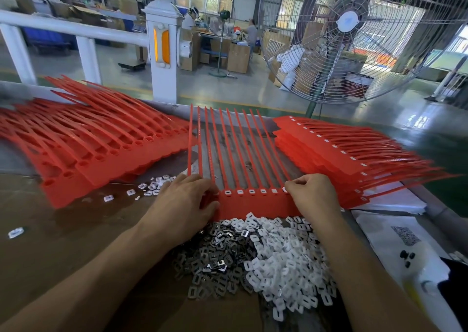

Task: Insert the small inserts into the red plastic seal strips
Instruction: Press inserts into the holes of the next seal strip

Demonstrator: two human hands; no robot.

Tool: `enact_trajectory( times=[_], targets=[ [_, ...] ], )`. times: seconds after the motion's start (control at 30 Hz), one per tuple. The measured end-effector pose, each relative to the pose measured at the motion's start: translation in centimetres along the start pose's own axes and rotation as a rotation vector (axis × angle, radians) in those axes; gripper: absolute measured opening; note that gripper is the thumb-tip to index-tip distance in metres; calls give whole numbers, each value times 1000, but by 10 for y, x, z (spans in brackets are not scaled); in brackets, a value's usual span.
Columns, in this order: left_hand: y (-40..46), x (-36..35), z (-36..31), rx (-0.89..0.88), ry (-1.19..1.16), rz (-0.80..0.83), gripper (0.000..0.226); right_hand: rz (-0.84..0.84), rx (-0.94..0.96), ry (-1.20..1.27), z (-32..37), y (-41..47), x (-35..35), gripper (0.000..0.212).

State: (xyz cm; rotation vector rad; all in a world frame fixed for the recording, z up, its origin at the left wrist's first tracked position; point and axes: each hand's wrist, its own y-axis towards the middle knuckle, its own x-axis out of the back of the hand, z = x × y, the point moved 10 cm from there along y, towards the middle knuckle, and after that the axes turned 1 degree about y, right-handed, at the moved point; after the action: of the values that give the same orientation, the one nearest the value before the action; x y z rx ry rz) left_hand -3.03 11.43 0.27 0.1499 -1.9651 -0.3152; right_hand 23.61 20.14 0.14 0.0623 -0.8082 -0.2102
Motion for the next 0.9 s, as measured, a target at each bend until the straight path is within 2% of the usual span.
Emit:
enact_trajectory(
  times=[0.5,0.7,0.9],
  targets=[
    [0,-1,2,1,-7,-7,29,-12,10,-150,3,4,-1,24],
    [0,-1,2,-4,-8,-11,29,98,12,46,-10,8,-1,15],
    [0,-1,2,-4,-12,-5,29,125,48,77,-10,7,-3,12]
  ],
)
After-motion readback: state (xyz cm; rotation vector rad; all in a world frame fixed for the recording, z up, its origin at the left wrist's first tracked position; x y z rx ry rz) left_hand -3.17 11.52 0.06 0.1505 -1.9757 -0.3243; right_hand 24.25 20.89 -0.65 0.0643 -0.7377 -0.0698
